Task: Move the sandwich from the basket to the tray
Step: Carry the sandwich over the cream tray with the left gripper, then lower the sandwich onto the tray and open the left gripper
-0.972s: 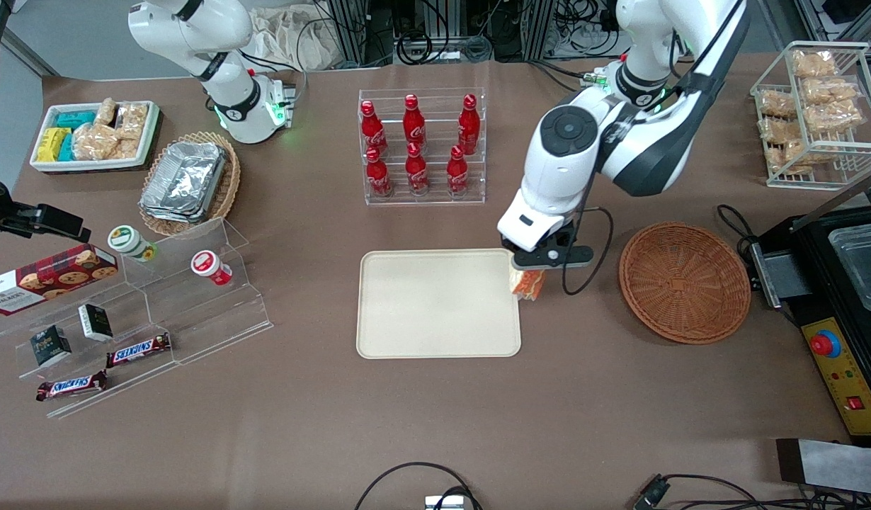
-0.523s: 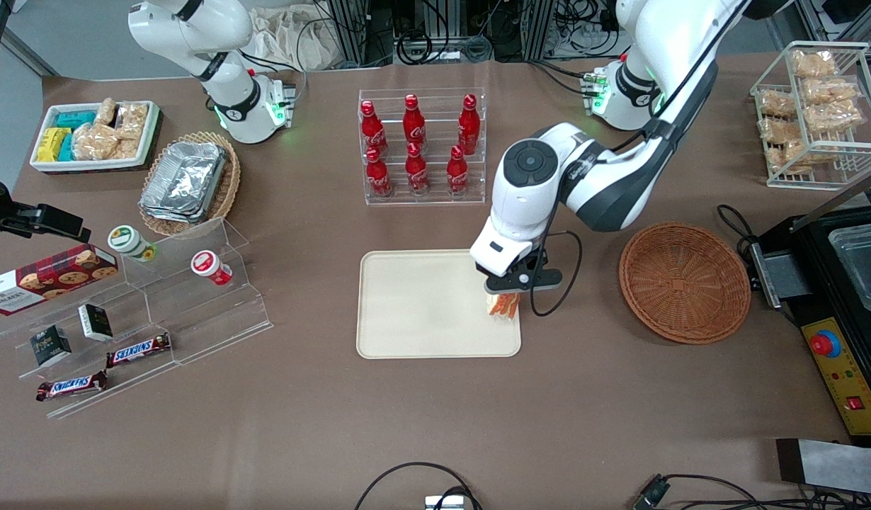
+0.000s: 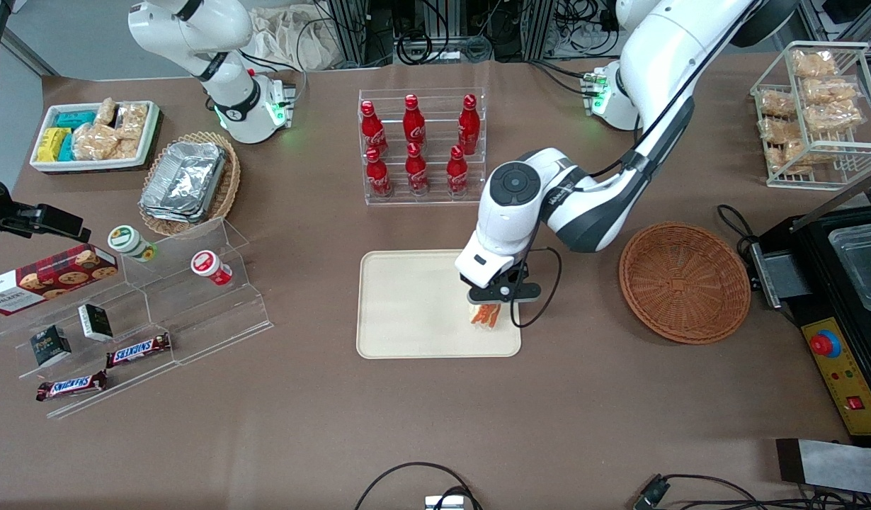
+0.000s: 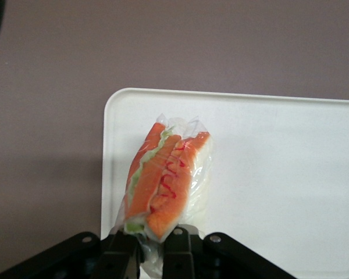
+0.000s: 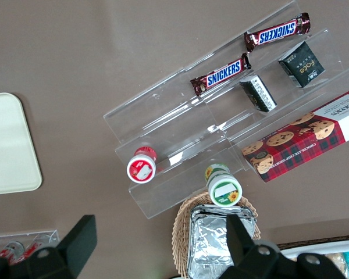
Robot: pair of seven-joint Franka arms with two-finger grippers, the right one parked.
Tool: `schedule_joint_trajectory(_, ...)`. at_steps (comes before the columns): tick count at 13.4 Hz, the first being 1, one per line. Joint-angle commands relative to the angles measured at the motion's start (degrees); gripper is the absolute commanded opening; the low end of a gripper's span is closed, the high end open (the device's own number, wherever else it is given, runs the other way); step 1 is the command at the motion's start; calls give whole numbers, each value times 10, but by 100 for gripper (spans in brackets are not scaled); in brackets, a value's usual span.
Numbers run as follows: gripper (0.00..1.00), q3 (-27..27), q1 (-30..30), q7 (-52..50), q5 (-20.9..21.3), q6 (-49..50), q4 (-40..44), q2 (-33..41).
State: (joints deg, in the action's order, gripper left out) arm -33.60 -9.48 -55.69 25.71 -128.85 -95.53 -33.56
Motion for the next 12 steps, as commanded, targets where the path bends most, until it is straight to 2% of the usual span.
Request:
schedule_joint_trajectory(1,8,3,-15,-25,25,-21,17,-29)
schedule_joint_trajectory(12,9,3,-26,-124,142,-36,15,-88)
